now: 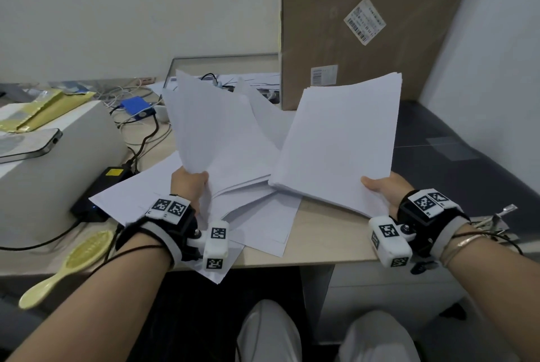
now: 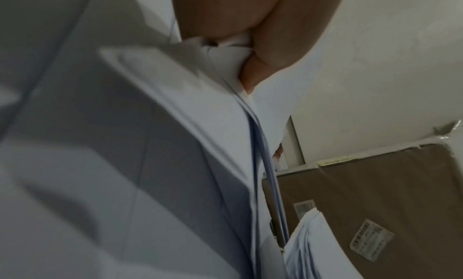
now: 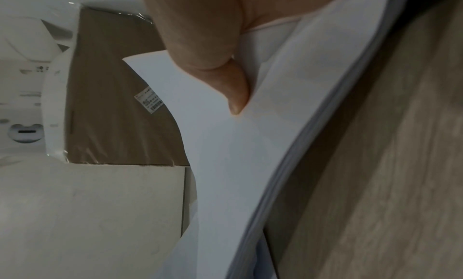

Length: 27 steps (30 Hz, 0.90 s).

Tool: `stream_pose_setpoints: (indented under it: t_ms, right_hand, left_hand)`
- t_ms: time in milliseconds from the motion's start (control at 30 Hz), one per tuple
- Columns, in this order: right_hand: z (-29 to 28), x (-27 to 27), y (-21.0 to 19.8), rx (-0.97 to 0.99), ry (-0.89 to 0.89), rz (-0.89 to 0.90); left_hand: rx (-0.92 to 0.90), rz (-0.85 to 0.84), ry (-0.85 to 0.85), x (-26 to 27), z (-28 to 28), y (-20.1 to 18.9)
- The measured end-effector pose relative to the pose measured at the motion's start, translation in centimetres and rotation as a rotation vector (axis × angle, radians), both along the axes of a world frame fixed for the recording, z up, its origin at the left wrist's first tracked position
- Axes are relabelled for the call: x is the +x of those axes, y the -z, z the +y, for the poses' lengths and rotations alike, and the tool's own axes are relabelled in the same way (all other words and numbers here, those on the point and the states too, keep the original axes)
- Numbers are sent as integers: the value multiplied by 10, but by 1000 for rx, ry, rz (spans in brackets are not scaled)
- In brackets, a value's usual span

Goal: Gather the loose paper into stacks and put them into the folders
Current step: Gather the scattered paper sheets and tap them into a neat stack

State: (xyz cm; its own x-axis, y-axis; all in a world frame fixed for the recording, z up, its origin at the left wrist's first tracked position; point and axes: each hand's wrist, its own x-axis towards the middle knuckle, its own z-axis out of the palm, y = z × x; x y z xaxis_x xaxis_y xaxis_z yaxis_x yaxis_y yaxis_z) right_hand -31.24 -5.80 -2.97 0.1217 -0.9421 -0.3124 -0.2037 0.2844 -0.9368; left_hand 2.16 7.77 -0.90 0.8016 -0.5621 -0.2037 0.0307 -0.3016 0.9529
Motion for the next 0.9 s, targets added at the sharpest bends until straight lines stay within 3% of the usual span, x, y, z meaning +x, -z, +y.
stream_pose_setpoints:
  t_ms: [267, 500, 667, 900]
  right_hand:
    - [3, 0, -3, 5, 125, -68]
    - [6, -3, -13, -31, 167, -132]
    - [9, -9, -35, -66, 169, -214]
    - [16, -13, -63, -90, 96, -305]
  left_hand:
    - [-272, 8, -137, 8, 9, -16]
    - [-418, 162, -130, 19, 10, -28]
    - [-375, 199, -55, 17, 7, -25]
    - [-76, 93, 70, 7, 4, -3]
